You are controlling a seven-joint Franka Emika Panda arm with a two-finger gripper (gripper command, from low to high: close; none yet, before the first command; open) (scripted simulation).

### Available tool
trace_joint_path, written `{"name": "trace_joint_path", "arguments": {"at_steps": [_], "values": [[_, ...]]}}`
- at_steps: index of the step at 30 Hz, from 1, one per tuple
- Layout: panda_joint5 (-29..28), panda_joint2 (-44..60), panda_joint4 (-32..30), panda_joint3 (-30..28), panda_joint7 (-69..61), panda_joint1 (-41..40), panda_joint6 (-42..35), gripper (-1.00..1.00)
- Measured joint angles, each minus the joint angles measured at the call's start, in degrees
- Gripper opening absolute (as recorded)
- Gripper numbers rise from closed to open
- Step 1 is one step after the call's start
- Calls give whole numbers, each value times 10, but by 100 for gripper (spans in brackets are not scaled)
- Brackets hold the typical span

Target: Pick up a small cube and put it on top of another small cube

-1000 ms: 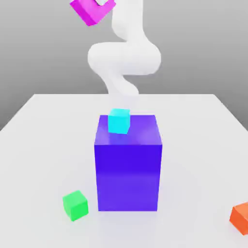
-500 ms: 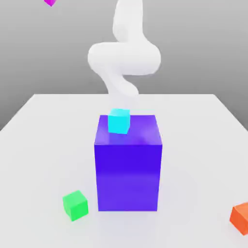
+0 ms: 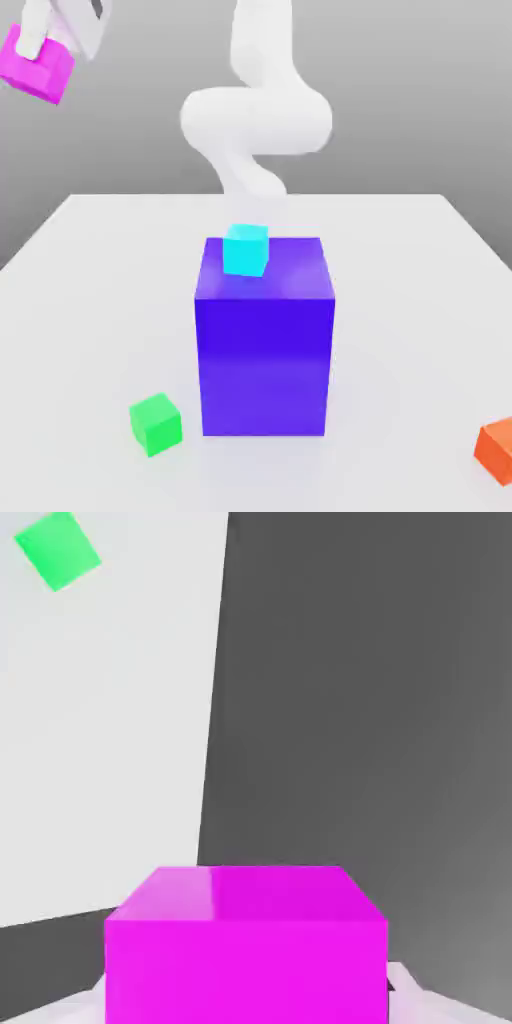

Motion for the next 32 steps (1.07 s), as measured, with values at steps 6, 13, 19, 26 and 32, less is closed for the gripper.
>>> {"name": "trace_joint_path", "arguments": {"at_steps": [6,13,19,26,32], "values": [[34,72,-18,-59,-18,32,39,-100],[92,184,-39,-117,-48,90,91,-100],[174,302,-58,-152,-92,156,139,-100],[371,472,-67,-123,-221,197,230,-100],[474,537,-60,-63,-296,155,277,100]]}}
